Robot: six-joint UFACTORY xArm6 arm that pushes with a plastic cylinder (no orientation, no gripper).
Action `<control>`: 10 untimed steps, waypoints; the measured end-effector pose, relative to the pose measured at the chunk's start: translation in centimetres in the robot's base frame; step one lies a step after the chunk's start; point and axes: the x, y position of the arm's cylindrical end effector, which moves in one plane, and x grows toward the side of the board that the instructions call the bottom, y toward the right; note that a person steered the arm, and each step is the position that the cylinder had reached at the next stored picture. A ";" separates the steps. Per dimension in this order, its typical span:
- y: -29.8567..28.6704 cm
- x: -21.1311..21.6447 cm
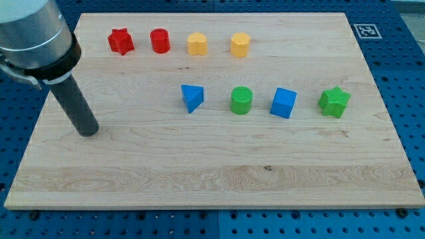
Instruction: Move the green circle and hexagon diagonal to each other
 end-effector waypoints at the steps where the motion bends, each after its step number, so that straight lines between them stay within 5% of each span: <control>1: 0.0 -0.5; 3: 1.0 -0.5; 7: 19.5 0.0; 10: 26.4 0.0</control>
